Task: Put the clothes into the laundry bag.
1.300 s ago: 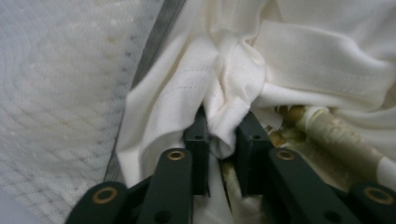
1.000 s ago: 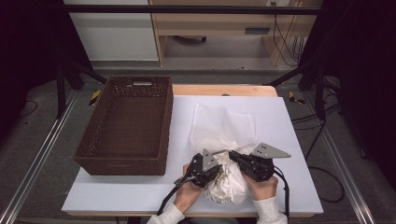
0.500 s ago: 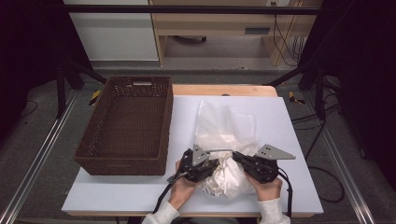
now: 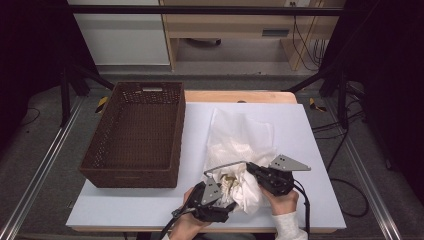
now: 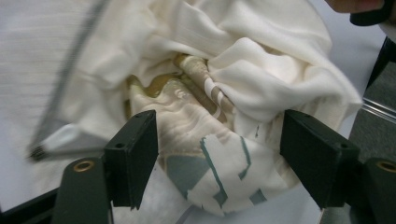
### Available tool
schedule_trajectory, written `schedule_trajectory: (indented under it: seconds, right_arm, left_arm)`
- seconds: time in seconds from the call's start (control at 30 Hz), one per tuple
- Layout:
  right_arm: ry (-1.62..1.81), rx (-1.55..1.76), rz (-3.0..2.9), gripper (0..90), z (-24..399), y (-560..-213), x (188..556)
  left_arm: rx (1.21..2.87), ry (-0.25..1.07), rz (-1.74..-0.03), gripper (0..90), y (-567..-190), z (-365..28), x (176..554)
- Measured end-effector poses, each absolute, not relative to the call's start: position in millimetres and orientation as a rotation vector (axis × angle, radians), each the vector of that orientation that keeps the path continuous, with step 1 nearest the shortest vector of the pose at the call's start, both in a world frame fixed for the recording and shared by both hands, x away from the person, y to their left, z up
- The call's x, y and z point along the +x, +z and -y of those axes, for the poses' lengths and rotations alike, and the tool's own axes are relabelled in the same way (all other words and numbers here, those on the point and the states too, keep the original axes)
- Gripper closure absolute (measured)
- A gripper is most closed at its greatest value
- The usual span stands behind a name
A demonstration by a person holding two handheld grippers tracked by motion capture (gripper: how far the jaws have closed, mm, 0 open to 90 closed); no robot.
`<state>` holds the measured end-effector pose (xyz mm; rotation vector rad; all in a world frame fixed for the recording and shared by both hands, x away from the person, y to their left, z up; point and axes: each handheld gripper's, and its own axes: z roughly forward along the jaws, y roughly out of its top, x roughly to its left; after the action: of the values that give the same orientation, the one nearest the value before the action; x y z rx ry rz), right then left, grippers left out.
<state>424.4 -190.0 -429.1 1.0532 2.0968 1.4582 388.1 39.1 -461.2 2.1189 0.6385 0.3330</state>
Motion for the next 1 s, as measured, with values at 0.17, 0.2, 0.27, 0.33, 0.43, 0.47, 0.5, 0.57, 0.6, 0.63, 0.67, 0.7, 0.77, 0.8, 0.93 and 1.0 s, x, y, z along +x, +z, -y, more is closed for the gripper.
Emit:
schedule_trajectory:
  seconds: [0.17, 0.2, 0.27, 0.33, 0.43, 0.47, 0.5, 0.57, 0.6, 0.63, 0.67, 0.7, 0.77, 0.8, 0.93, 1.0]
  right_arm:
    - [1.439, 1.058, -2.115, 88.9, 185, -434, 426]
    - [1.442, 1.057, -2.115, 88.9, 185, -434, 426]
    - [1.444, 1.057, -2.114, 88.9, 186, -434, 426]
    - [1.449, 1.054, -2.113, 89.0, 186, -434, 425]
    - [1.457, 1.051, -2.107, 89.1, 187, -432, 425]
    - [1.467, 1.046, -2.099, 89.0, 189, -430, 424]
    - [1.476, 1.045, -2.092, 89.1, 191, -429, 424]
    - [1.502, 1.032, -2.073, 89.1, 194, -425, 422]
    - [1.510, 1.031, -2.063, 89.2, 195, -423, 422]
    - [1.521, 1.031, -2.056, 89.2, 196, -421, 421]
    - [1.527, 1.018, -2.050, 89.2, 196, -420, 420]
    - [1.528, 1.010, -2.047, 89.3, 197, -419, 419]
    - [1.556, 0.997, -2.046, 89.2, 198, -416, 417]
    - [1.562, 0.989, -2.049, 89.3, 198, -415, 416]
    - [1.560, 0.962, -2.063, 89.2, 192, -413, 414]
    - [1.525, 0.983, -2.074, 89.3, 190, -415, 416]
  left_arm:
    - [2.163, 0.440, -0.612, 37.6, -472, -19, 392]
    - [2.166, 0.455, -0.609, 44.0, -472, -18, 390]
    - [2.159, 0.469, -0.611, 57.3, -468, -21, 388]
    - [2.135, 0.453, -0.628, 70.4, -462, -25, 389]
    - [2.083, 0.406, -0.658, 76.6, -448, -31, 394]
    - [2.068, 0.396, -0.663, 76.9, -443, -33, 396]
    - [2.053, 0.390, -0.671, 77.2, -439, -34, 398]
    - [2.035, 0.385, -0.684, 77.4, -431, -33, 403]
    - [2.029, 0.399, -0.692, 77.4, -427, -31, 406]
    - [2.030, 0.412, -0.705, 77.4, -425, -28, 409]
    - [2.031, 0.426, -0.717, 77.4, -424, -25, 413]
    - [2.034, 0.447, -0.735, 77.4, -423, -22, 417]
    - [2.039, 0.501, -0.779, 77.4, -425, -17, 429]
    - [2.044, 0.526, -0.801, 77.4, -426, -15, 437]
    - [2.079, 0.613, -0.865, 77.2, -444, -7, 461]
    - [2.047, 0.563, -0.890, 76.6, -451, -10, 468]
